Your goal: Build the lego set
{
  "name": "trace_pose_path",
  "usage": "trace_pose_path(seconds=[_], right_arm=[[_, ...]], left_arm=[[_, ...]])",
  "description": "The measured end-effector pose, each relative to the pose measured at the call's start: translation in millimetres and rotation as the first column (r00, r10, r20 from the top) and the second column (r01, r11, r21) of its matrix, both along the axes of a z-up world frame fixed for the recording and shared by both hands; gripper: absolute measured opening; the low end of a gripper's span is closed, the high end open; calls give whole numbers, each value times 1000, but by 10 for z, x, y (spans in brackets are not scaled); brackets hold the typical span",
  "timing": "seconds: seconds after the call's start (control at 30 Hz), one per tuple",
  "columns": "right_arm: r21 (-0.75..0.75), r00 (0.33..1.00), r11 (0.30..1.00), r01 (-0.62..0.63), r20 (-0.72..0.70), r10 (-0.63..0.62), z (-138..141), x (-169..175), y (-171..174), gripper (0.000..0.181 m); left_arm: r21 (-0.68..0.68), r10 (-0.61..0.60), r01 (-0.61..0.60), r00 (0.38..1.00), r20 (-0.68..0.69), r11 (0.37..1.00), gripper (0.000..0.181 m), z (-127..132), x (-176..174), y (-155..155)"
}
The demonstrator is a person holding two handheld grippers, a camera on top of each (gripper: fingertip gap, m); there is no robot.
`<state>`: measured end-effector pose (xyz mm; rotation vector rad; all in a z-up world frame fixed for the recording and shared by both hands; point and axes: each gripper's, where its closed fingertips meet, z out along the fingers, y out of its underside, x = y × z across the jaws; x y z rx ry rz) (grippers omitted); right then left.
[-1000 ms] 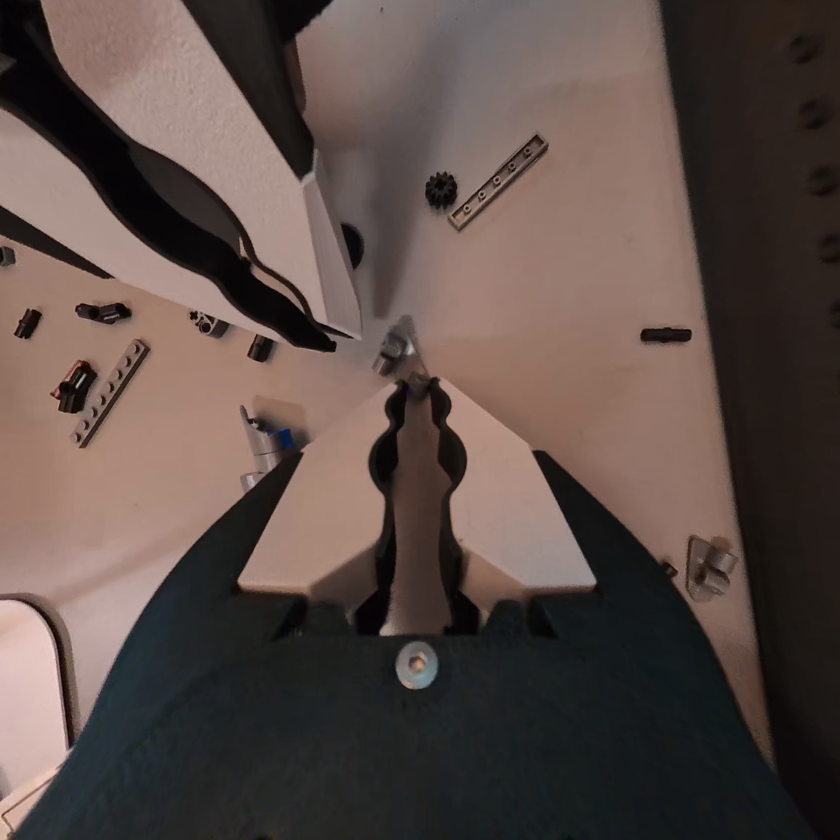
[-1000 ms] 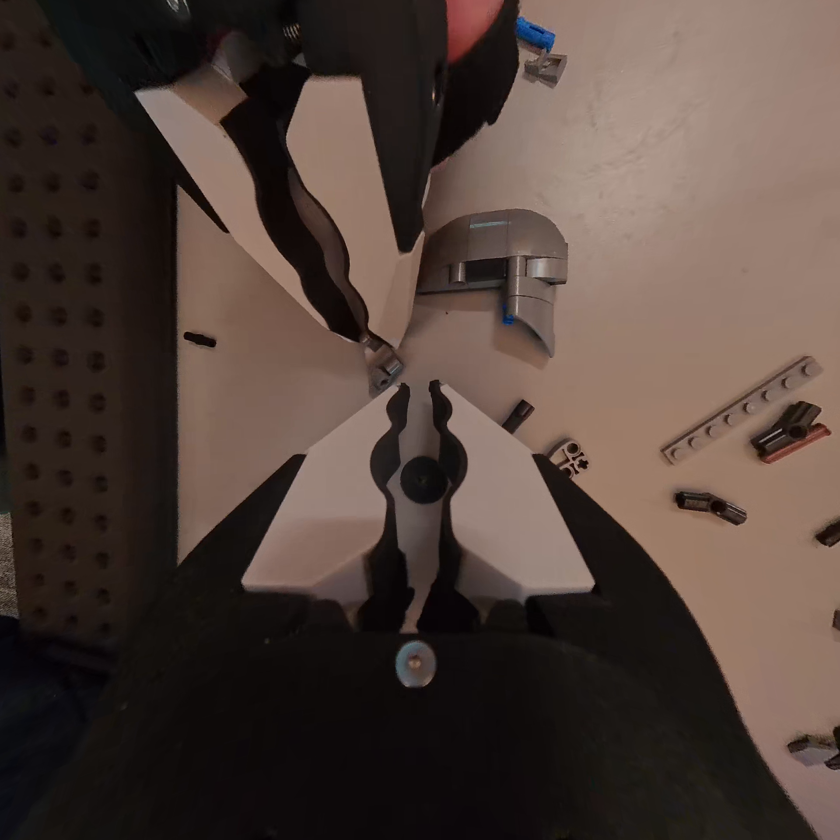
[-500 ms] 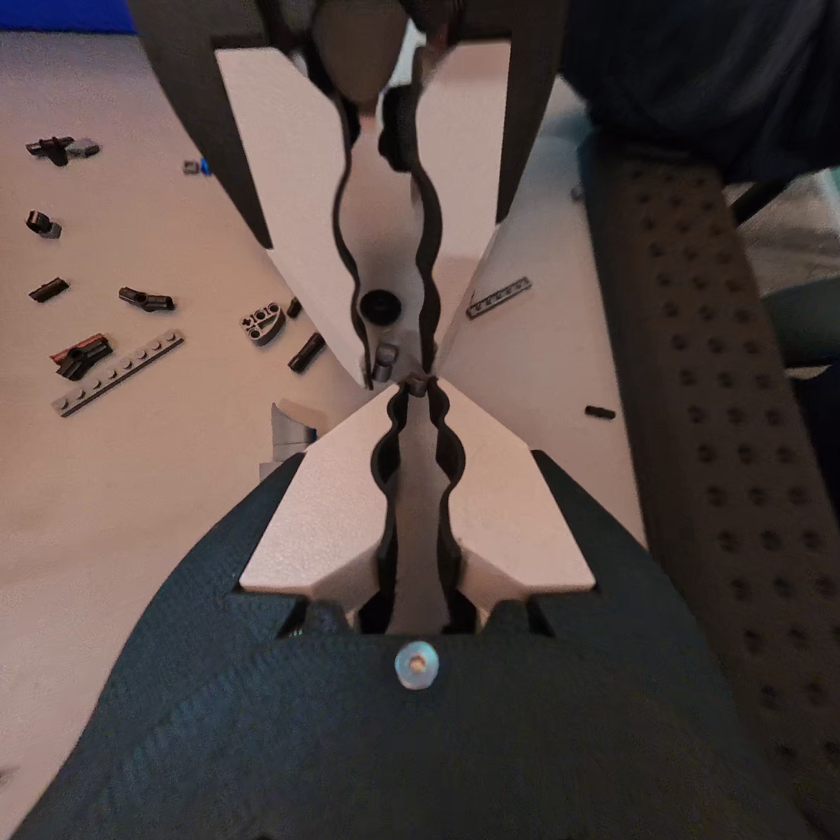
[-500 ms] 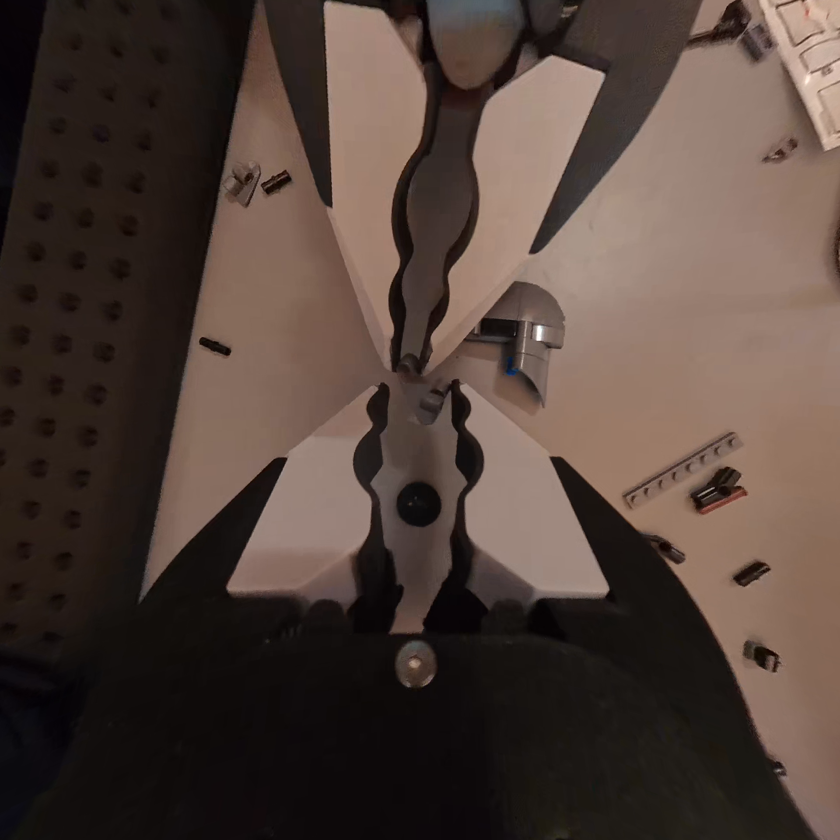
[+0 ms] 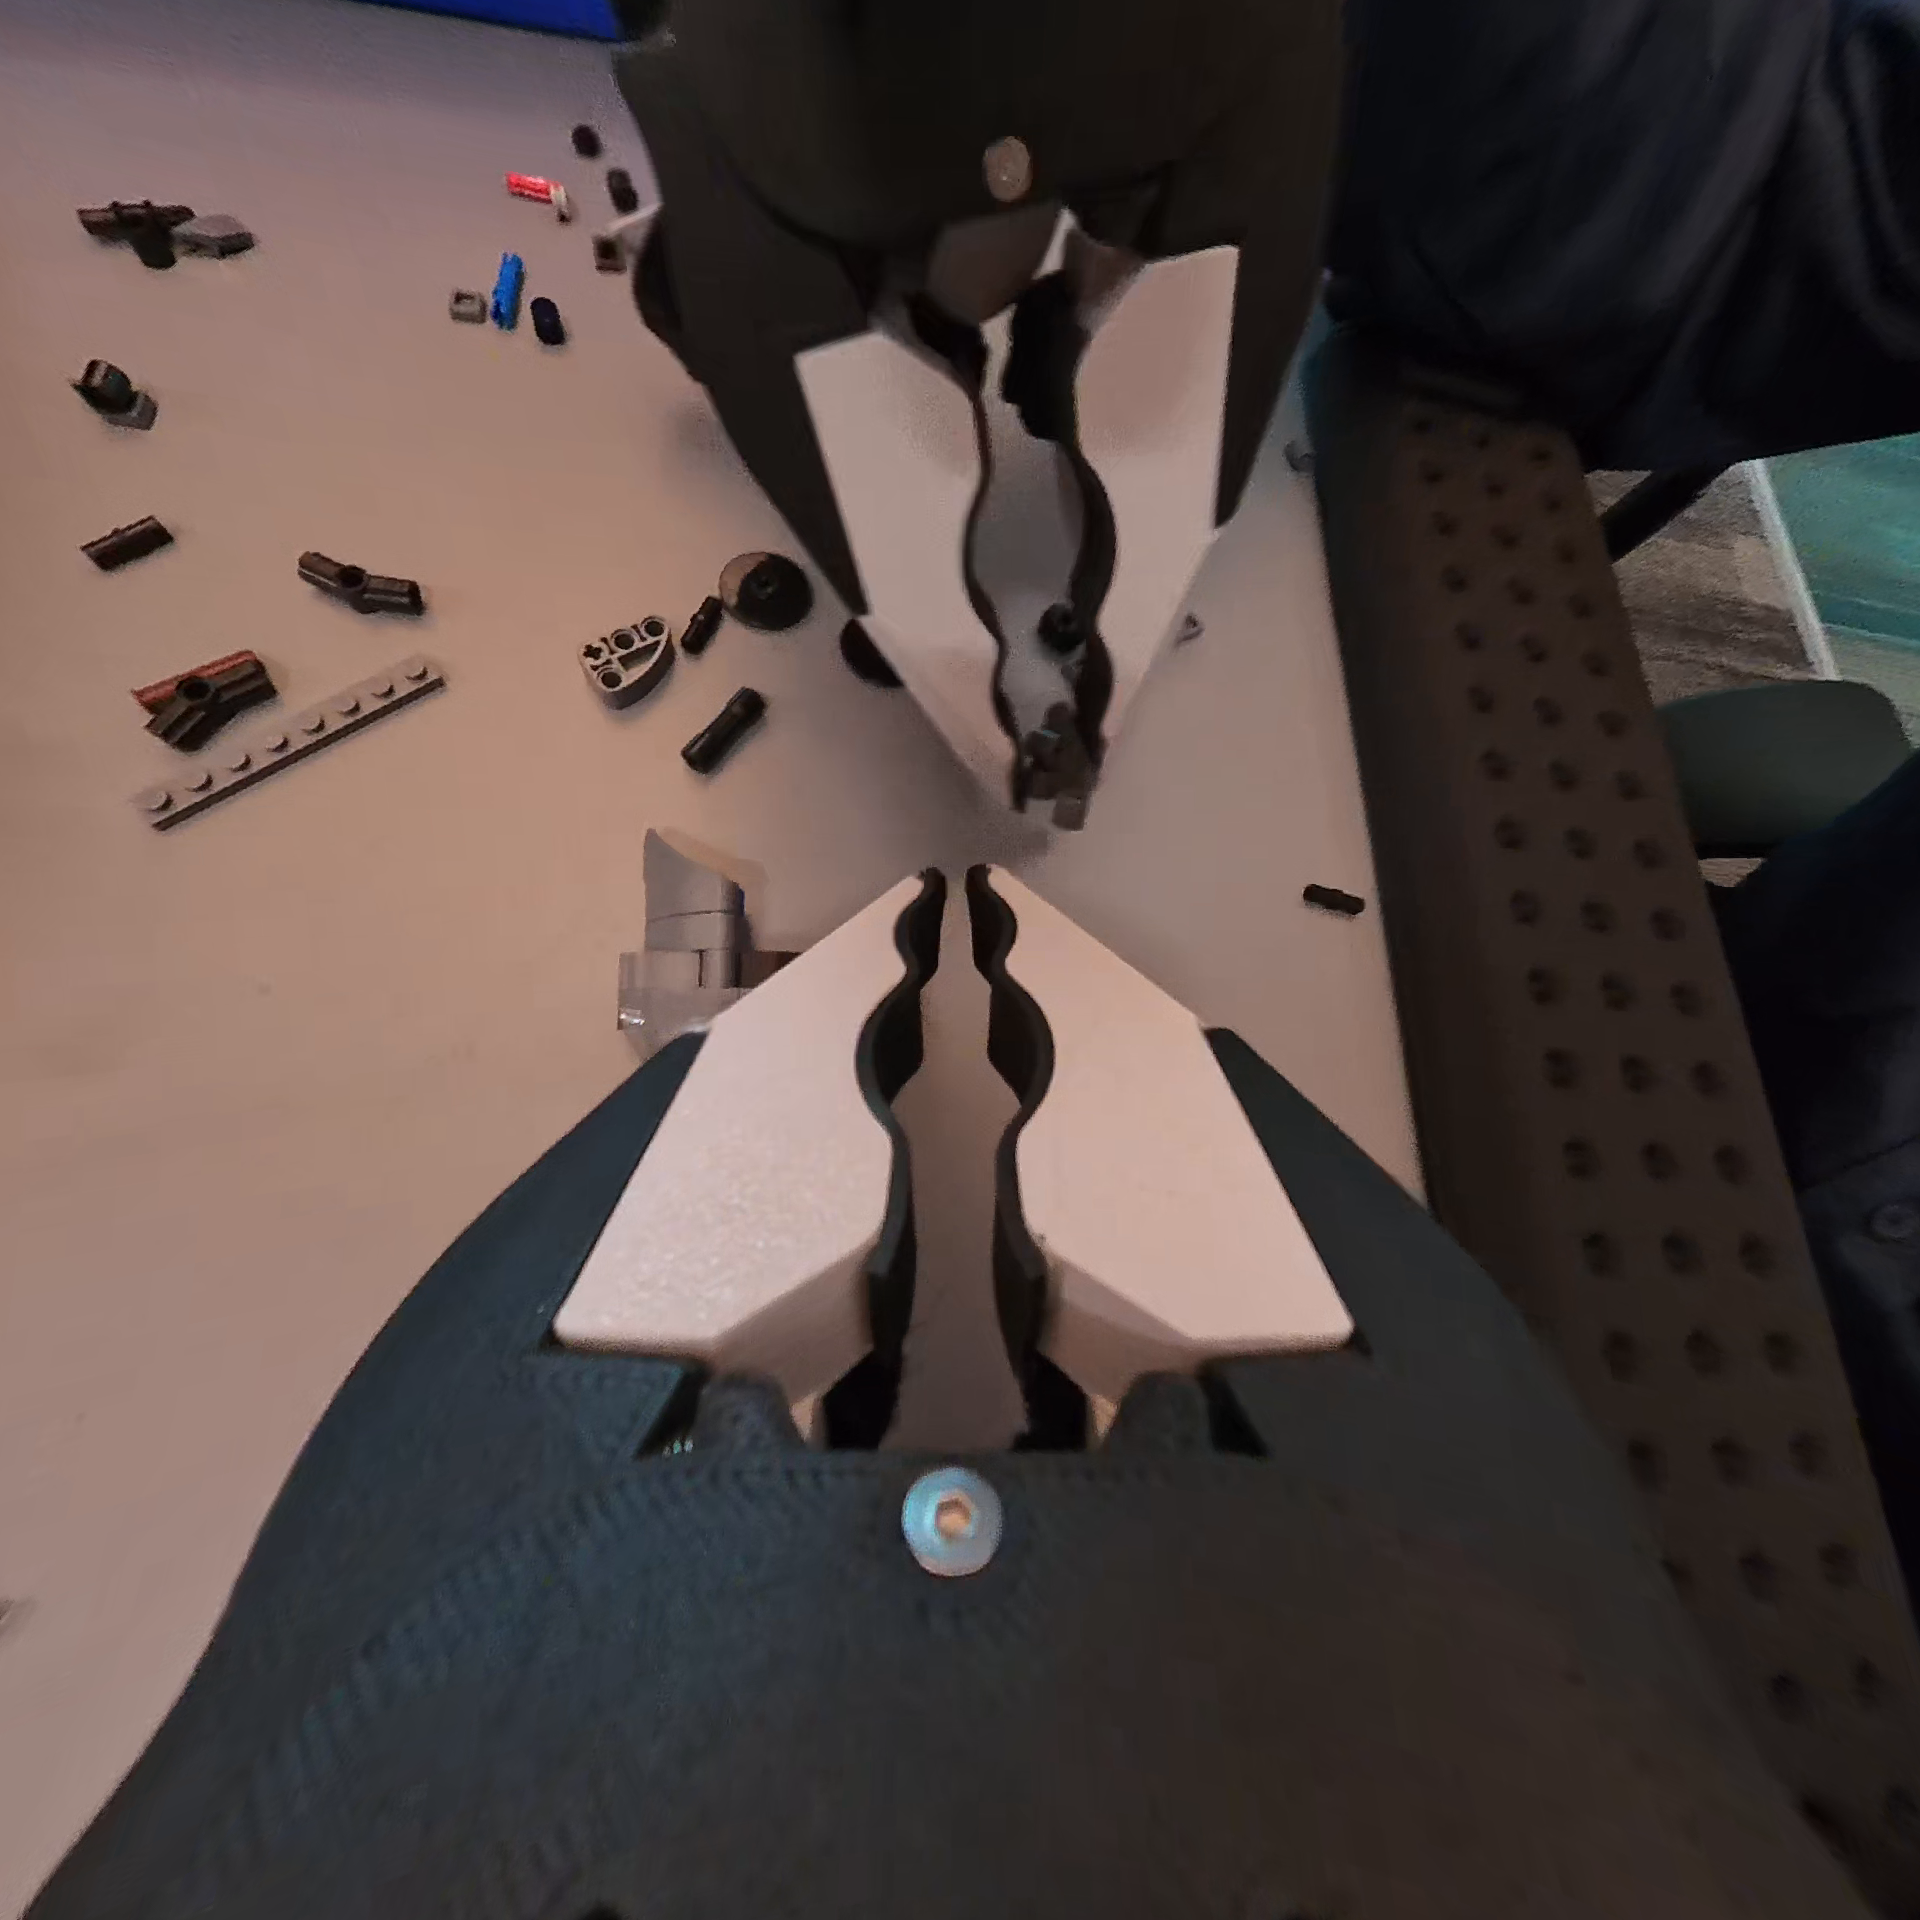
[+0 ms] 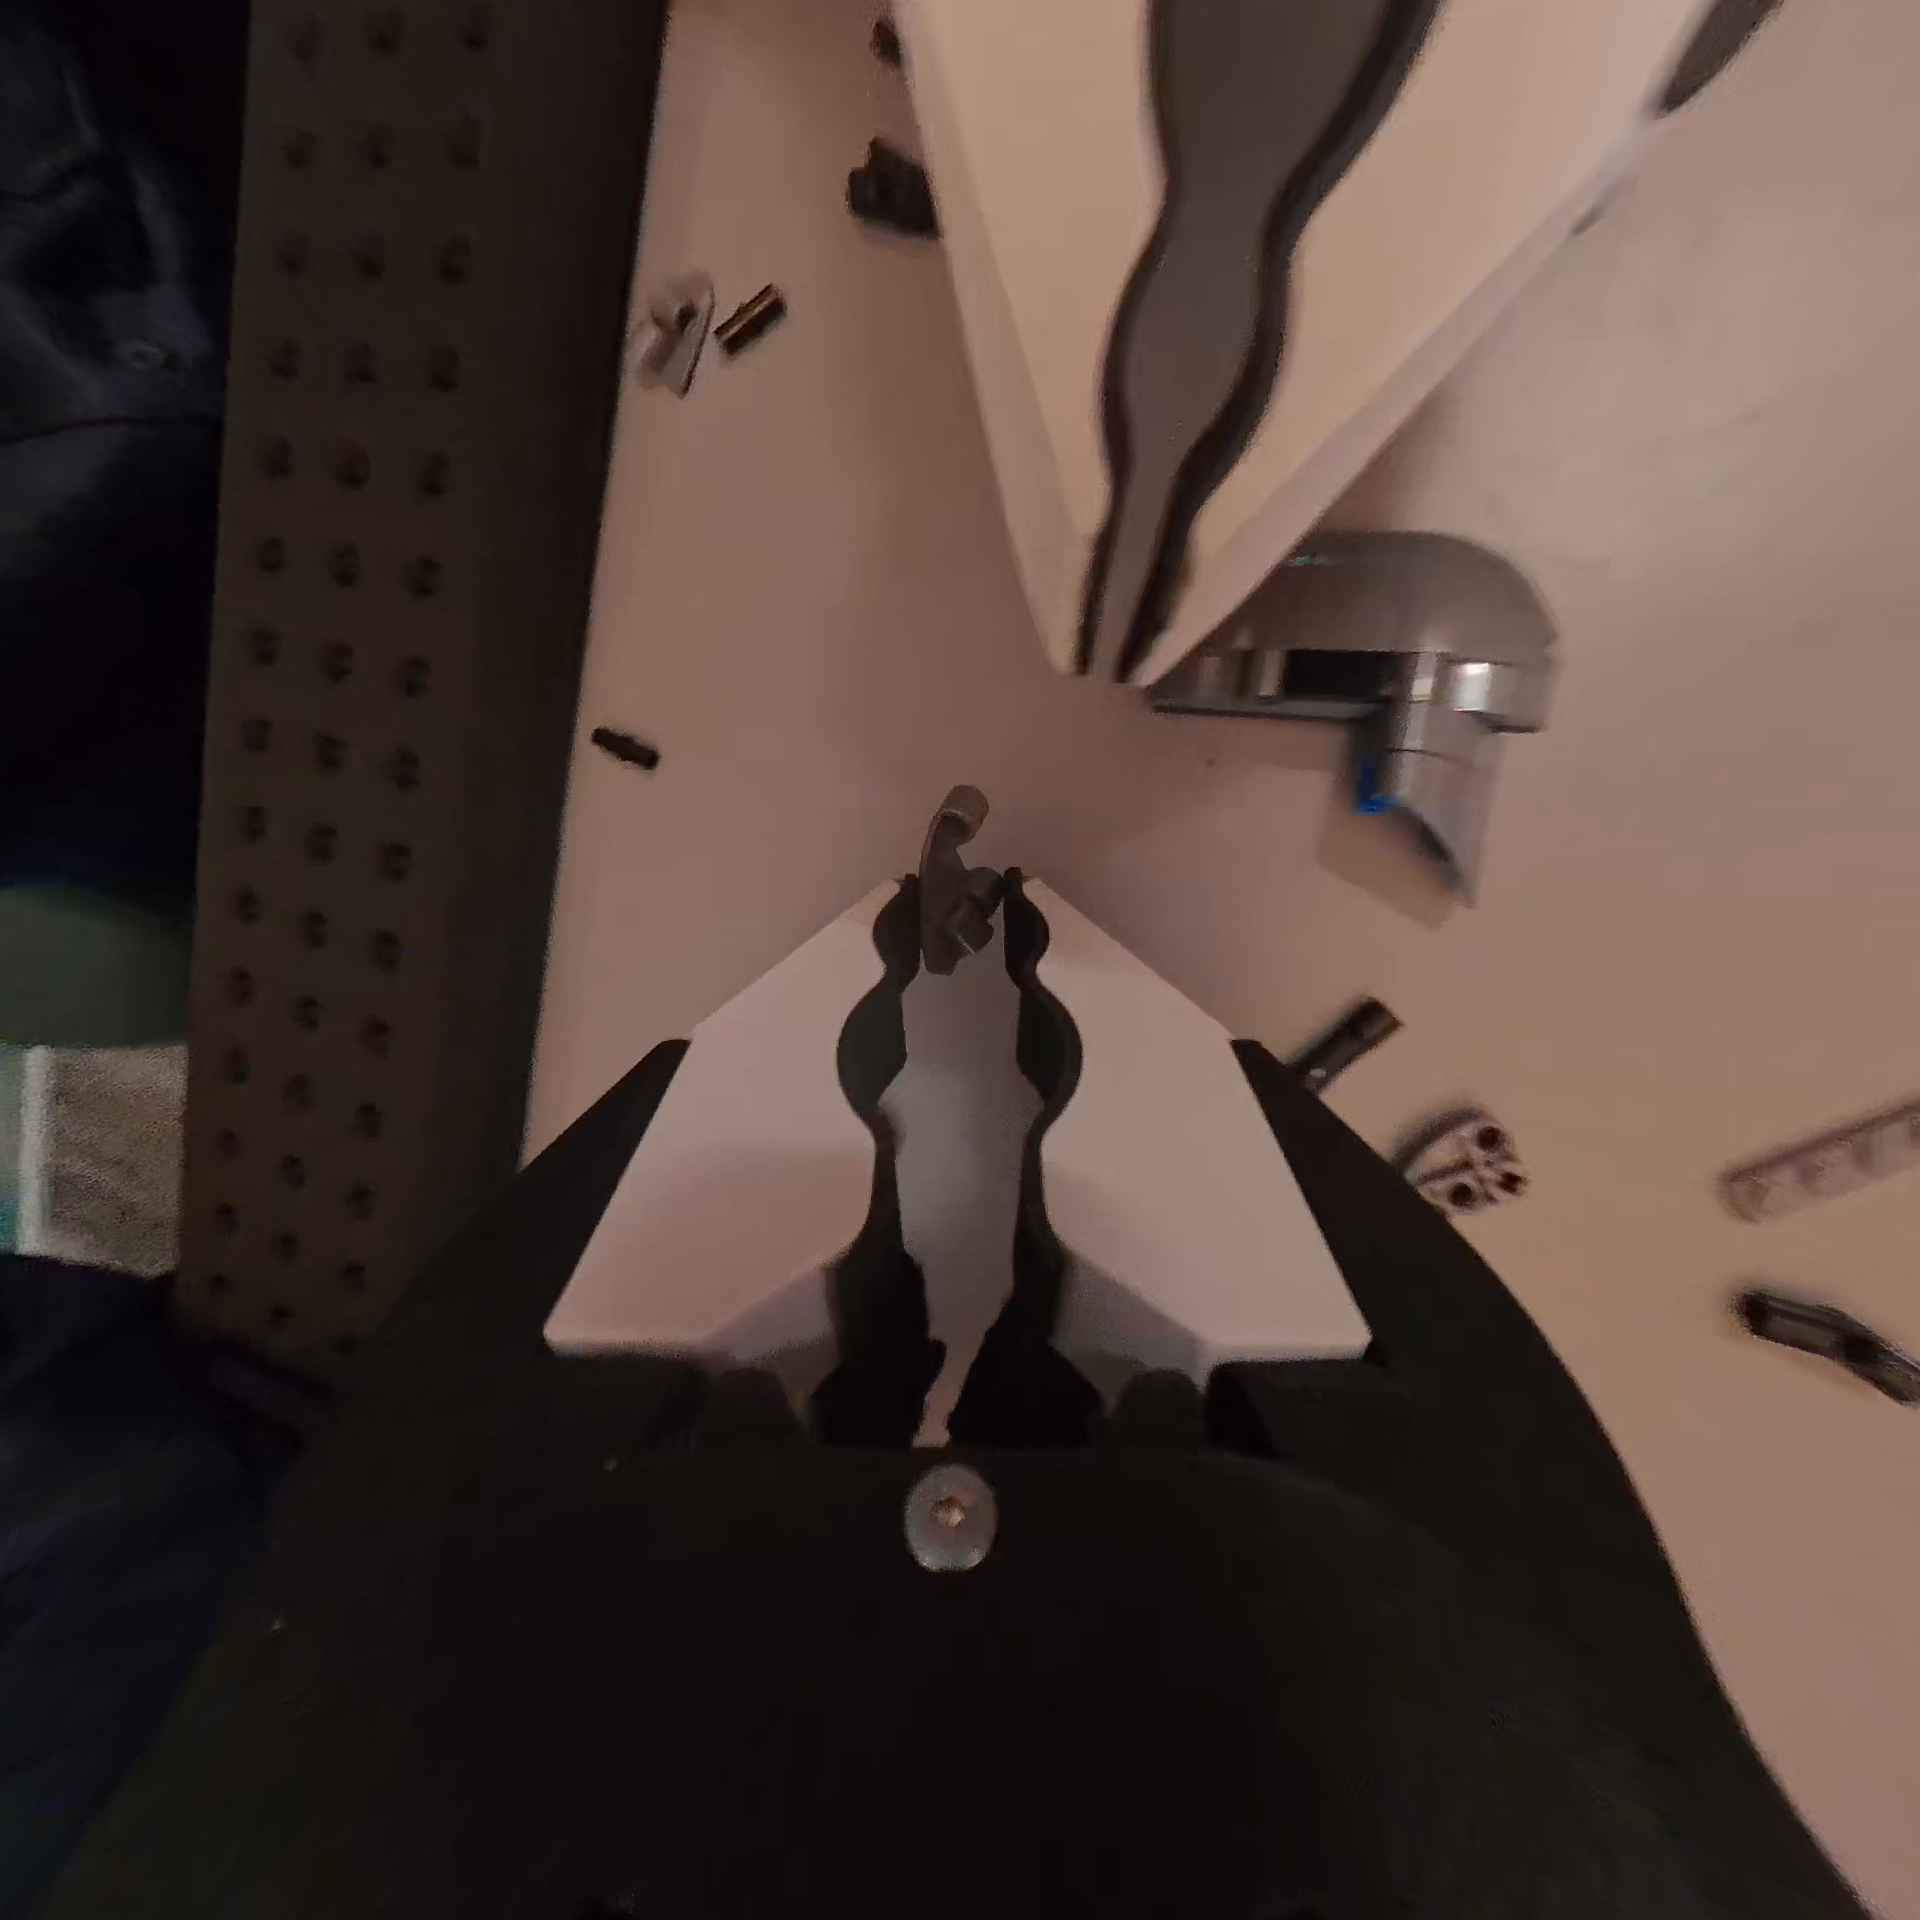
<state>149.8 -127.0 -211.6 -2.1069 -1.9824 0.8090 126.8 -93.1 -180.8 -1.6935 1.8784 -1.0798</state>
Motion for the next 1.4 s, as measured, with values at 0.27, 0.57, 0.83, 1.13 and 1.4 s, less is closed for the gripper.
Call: trace_pose_path(seconds=[0.27, 0.57, 0.83, 1.13, 1.4], right_arm=[[-123, 999, 992, -13, 49, 19, -118, -27, -154, 13], [-130, 998, 991, 26, 51, -20, -122, -39, -86, 13], [-187, 999, 982, 38, 14, -36, -94, -44, -94, 7], [-200, 999, 979, 49, 8, -49, -83, -47, -81, 7], [-163, 997, 983, 78, -2, -80, -45, -28, 8, 17]], left_arm=[[-1, -12, 12, 997, -73, 1000, 4, -160, -27, -17], [112, -128, 134, 990, -56, 985, 21, -159, 31, -227], [494, -173, 221, 975, -141, 841, 24, -288, 113, -228], [518, -189, 267, 962, -199, 813, 6, -410, 119, -271], [400, -198, 279, 952, -233, 873, 6, -471, 31, -325]])
